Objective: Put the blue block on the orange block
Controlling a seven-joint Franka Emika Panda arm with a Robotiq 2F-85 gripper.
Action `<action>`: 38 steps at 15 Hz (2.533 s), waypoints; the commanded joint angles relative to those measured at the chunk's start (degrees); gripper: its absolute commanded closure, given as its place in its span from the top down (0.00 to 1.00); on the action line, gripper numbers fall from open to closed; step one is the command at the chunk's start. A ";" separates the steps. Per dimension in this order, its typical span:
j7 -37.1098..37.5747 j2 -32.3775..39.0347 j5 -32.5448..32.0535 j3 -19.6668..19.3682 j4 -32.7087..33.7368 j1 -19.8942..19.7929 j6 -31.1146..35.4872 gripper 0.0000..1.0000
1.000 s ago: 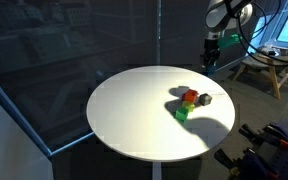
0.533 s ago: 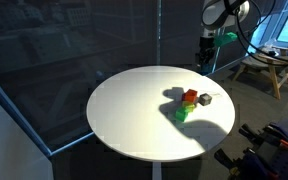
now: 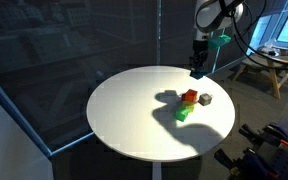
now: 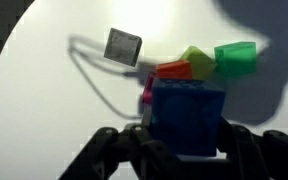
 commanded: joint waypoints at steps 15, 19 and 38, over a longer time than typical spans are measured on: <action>-3.15 -0.88 -4.03 0.58 -6.20 0.50 3.28 0.30; -2.74 0.47 -3.56 0.76 -5.90 0.52 6.02 0.30; 3.64 7.74 -9.40 -0.92 3.00 2.56 5.40 0.30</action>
